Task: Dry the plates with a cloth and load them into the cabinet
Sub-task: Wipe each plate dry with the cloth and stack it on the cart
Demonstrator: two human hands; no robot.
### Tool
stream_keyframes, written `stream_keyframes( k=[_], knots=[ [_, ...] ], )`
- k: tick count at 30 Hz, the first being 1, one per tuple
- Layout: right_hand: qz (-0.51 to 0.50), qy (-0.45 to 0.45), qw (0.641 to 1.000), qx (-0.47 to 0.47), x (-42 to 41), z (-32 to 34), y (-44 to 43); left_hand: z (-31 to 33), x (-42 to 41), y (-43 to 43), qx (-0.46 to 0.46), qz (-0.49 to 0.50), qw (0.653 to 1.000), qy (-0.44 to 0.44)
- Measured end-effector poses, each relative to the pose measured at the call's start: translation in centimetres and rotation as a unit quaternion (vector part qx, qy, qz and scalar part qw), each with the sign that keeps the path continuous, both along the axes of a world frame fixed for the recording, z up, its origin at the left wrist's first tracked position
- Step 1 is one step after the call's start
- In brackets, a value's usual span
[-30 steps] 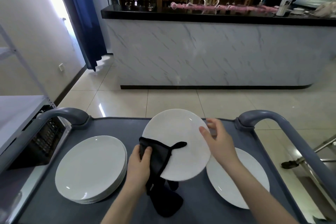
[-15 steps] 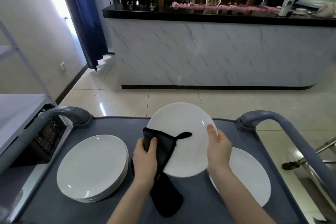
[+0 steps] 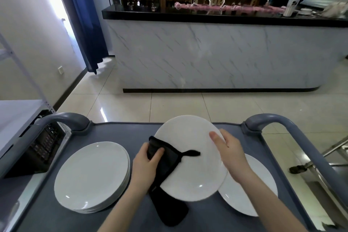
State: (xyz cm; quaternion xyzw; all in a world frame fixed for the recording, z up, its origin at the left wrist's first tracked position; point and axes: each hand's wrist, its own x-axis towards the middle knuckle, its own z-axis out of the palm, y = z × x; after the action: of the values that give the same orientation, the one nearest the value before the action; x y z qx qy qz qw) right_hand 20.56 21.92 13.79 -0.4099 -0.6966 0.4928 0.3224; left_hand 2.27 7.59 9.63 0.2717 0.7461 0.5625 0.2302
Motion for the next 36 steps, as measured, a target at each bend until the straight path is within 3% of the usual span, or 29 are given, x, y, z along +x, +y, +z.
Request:
stream_keyframes(
  k=[3,5,9,12,14,18,20,22,24,30,34,36],
  knots=[
    [0.112,-0.083,0.990,0.005,0.0,1.4,0.6,0.6,-0.8,0.0,-0.013,-0.073,0.996,0.044],
    [0.119,-0.089,0.989,0.007,-0.2,1.3,0.4,0.5,-0.6,0.0,-0.003,-0.070,0.997,0.036],
    [-0.019,0.009,0.999,-0.034,-0.5,-0.1,0.0,-0.4,0.5,-0.4,0.001,0.023,0.999,-0.025],
    [-0.171,0.082,0.978,-0.087,-1.6,-1.4,-0.9,-1.2,2.6,-0.3,-0.006,0.041,0.994,-0.106],
    [-0.219,0.094,0.967,-0.087,-2.2,-2.2,-1.8,-1.5,3.7,0.0,-0.004,0.057,0.983,-0.174],
    [-0.117,-0.002,0.993,-0.007,-1.7,-2.1,-2.6,-1.3,2.6,0.1,0.016,0.072,0.971,-0.229],
    [-0.026,-0.084,0.990,0.110,-0.6,-1.8,-2.5,-1.1,1.5,-0.1,0.011,0.070,0.972,-0.224],
    [0.063,-0.151,0.948,0.273,0.4,-1.6,-2.5,-0.9,0.5,-0.1,0.000,0.065,0.971,-0.228],
    [0.150,-0.176,0.884,0.406,1.4,-1.5,-2.7,-0.6,-0.5,0.0,-0.018,0.057,0.968,-0.243],
    [0.214,-0.191,0.750,0.596,1.1,-1.6,-1.7,-0.1,-2.2,0.4,-0.048,0.016,0.969,-0.243],
    [0.219,-0.186,0.737,0.611,0.9,-2.2,-1.5,0.0,-2.3,0.5,-0.045,0.010,0.967,-0.252],
    [0.207,-0.178,0.751,0.601,0.9,-2.3,-1.6,-0.2,-2.2,0.5,-0.032,0.030,0.965,-0.257]
  ],
)
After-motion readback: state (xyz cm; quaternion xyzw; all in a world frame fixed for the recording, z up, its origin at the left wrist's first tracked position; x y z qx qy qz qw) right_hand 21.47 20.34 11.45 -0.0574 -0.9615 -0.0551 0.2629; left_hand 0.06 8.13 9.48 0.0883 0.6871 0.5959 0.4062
